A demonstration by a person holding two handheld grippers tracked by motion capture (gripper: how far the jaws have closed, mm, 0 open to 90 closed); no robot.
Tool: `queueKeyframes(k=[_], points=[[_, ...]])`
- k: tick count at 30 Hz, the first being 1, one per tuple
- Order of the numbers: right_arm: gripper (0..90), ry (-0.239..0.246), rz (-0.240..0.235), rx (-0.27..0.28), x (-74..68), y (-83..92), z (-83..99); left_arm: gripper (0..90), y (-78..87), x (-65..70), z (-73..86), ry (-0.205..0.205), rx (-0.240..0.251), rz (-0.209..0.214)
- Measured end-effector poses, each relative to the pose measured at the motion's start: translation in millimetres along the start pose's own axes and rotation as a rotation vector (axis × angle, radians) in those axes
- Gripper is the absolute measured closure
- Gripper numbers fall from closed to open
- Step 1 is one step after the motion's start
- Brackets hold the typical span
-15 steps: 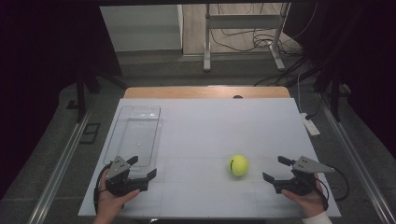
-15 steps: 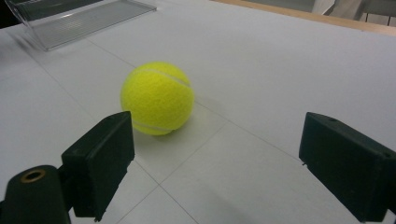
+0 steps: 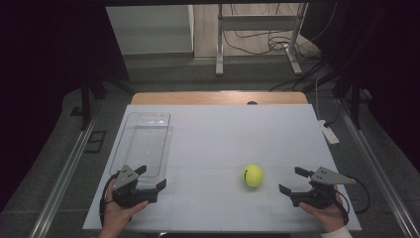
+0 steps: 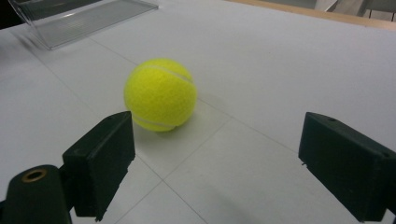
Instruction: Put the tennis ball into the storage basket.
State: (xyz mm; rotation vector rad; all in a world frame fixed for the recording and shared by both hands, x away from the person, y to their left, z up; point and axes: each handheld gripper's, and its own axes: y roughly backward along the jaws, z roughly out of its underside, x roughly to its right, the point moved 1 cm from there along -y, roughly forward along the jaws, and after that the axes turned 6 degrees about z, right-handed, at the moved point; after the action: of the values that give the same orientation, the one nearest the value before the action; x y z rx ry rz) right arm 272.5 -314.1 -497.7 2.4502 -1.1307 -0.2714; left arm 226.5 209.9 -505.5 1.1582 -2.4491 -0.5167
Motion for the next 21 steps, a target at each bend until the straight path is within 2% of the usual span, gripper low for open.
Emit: queueKeyframes(k=[6,21], points=[[11.5,0.002,0.006,0.0,1.1,0.7,0.7,11.7,-2.2,2.5,-2.2,-0.015,-0.005,0.007],[11.5,0.005,0.002,-0.01,0.0,-1.7,1.0,11.9,1.8,6.2,-4.5,-0.019,0.01,0.008]])
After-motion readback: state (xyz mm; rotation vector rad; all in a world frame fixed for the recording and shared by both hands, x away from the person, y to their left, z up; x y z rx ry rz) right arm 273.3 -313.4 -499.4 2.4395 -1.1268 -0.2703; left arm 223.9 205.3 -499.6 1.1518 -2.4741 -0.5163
